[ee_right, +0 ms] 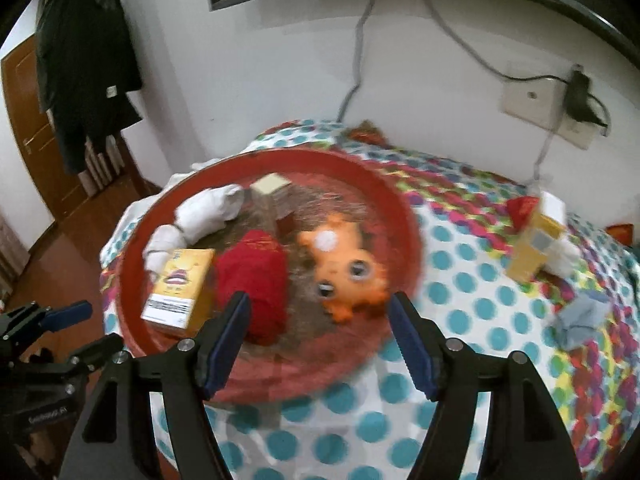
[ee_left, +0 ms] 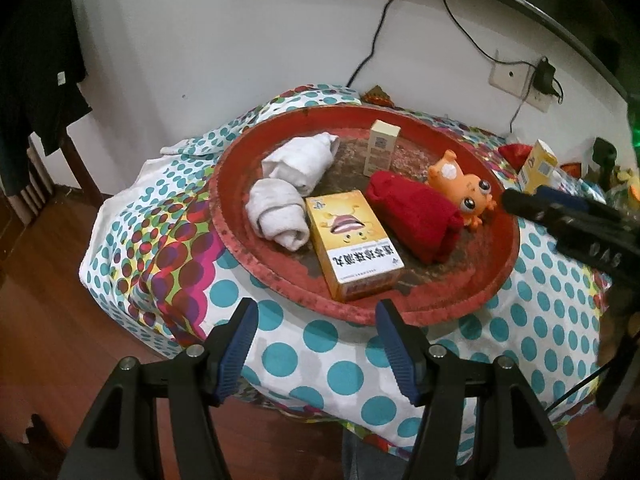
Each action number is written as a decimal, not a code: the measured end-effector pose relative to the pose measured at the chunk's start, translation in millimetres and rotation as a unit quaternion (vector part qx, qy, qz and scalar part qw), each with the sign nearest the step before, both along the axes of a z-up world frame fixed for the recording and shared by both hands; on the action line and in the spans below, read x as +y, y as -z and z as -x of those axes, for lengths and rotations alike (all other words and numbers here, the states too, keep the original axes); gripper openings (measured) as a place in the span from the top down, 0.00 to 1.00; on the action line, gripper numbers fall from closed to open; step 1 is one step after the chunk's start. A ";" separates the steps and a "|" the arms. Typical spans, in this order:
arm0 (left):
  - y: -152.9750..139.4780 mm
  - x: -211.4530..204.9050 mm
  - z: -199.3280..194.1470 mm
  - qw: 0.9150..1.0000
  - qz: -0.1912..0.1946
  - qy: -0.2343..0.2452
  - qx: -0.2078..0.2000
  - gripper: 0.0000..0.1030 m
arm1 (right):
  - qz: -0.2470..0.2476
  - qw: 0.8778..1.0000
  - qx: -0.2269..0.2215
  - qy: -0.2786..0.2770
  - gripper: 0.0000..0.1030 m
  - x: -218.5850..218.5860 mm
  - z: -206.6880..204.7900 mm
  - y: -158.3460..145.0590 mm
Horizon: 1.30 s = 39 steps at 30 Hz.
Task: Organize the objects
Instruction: 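Move the right gripper to the light blue sock and grasp it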
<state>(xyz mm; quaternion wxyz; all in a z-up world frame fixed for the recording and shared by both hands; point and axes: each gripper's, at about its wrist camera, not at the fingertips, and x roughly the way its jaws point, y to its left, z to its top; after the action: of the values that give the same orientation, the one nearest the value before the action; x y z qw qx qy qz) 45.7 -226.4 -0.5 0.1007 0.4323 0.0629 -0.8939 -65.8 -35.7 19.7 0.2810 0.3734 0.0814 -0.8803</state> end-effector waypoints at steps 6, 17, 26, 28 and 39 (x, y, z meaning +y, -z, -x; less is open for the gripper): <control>1.8 11.3 1.2 1.000 0.010 0.012 -0.003 0.39 | 0.010 0.998 -0.002 0.058 0.28 55.5 12.4 1.8; 7.4 26.7 2.5 0.999 0.014 0.028 -0.012 0.39 | -0.014 0.985 -0.013 0.171 0.26 166.9 31.3 33.2; 9.9 39.9 3.5 0.999 0.026 0.044 -0.016 0.39 | 0.000 0.975 -0.041 0.220 0.26 222.5 46.5 60.6; 9.5 42.2 3.4 0.998 0.029 0.045 -0.015 0.39 | 0.003 0.974 -0.044 0.224 0.26 226.6 50.4 63.4; 13.7 56.5 4.3 0.997 0.030 0.066 -0.021 0.39 | -0.011 0.975 -0.037 0.219 0.16 203.2 85.0 67.4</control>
<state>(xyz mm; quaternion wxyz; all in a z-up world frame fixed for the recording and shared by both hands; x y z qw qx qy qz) 41.4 -169.9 -14.2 0.0554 0.4506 0.0056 -0.8910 -150.8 167.5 -47.8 0.0798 0.4173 -0.0028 -0.9053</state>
